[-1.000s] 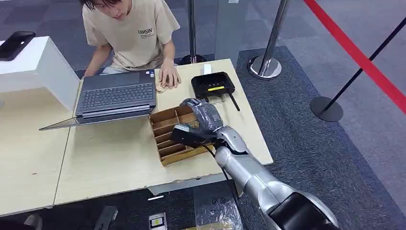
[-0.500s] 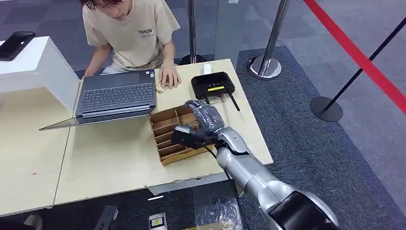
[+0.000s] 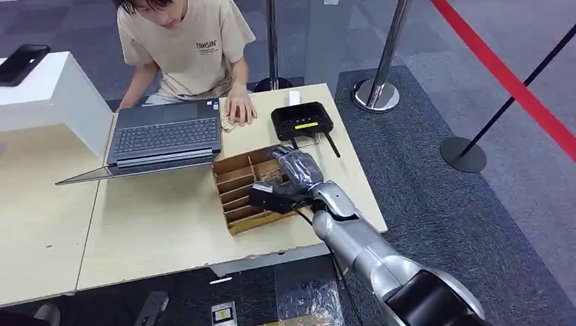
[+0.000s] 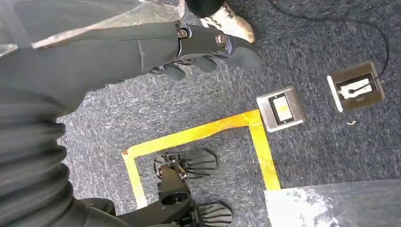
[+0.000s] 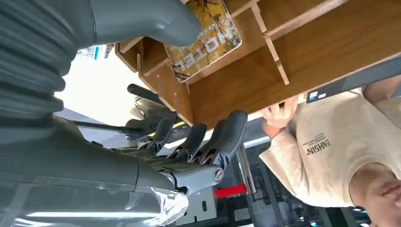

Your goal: Pass the card to the sensor for recognition and then transmit it.

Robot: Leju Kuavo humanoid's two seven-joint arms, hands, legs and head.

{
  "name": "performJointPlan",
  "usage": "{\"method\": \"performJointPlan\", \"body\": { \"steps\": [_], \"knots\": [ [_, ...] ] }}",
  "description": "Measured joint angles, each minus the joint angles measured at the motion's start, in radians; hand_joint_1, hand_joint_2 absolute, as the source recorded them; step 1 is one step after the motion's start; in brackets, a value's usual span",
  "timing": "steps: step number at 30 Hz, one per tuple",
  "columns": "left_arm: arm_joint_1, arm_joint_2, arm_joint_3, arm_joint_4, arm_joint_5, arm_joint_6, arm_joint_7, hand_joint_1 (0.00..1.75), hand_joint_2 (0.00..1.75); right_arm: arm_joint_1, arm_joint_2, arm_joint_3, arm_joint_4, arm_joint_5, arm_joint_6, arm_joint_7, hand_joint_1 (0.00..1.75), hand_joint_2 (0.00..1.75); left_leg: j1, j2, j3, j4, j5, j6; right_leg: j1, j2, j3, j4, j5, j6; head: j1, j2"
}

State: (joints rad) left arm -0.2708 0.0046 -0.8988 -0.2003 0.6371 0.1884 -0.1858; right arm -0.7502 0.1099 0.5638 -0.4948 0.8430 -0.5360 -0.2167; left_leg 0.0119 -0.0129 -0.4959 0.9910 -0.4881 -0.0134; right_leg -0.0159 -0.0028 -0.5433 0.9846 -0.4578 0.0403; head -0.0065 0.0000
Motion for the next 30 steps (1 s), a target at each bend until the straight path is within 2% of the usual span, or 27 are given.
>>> {"method": "performJointPlan", "body": {
  "steps": [11, 23, 26, 28, 30],
  "knots": [
    [-0.002, -0.001, 0.0, 0.0, 0.0, -0.003, 0.002, 0.0, 1.75, -0.001, -0.012, 0.012, 0.006, 0.058, 0.001, 0.034, 0.61, 1.75, 0.0, 0.0, 0.0, 0.0, 0.0, 0.0, 0.0, 0.0, 0.0, 0.0, 0.0, 0.0, 0.0, 0.0],
    [-0.011, -0.006, 0.0, 0.0, -0.003, -0.008, 0.015, 0.0, 1.75, -0.032, -0.015, 0.045, 0.012, 0.121, 0.027, 0.071, 0.66, 1.75, 0.0, 0.0, 0.0, 0.0, 0.0, 0.0, 0.0, 0.0, 0.0, 0.0, 0.0, 0.0, 0.0, 0.0],
    [-0.012, -0.008, 0.0, 0.0, -0.005, -0.008, 0.018, 0.0, 1.75, -0.037, -0.017, 0.051, 0.015, 0.124, 0.031, 0.073, 0.73, 1.75, 0.0, 0.0, 0.0, 0.0, 0.0, 0.0, 0.0, 0.0, 0.0, 0.0, 0.0, 0.0, 0.0, 0.0],
    [-0.013, -0.009, 0.0, 0.0, -0.005, -0.008, 0.018, 0.0, 1.75, -0.04, -0.018, 0.055, 0.019, 0.126, 0.034, 0.077, 0.87, 1.75, 0.0, 0.0, 0.0, 0.0, 0.0, 0.0, 0.0, 0.0, 0.0, 0.0, 0.0, 0.0, 0.0, 0.0],
    [-0.015, -0.01, 0.0, 0.0, -0.006, -0.008, 0.018, 0.0, 1.75, -0.042, -0.019, 0.058, 0.021, 0.127, 0.037, 0.08, 0.93, 1.75, 0.0, 0.0, 0.0, 0.0, 0.0, 0.0, 0.0, 0.0, 0.0, 0.0, 0.0, 0.0, 0.0, 0.0]
  ]
}}
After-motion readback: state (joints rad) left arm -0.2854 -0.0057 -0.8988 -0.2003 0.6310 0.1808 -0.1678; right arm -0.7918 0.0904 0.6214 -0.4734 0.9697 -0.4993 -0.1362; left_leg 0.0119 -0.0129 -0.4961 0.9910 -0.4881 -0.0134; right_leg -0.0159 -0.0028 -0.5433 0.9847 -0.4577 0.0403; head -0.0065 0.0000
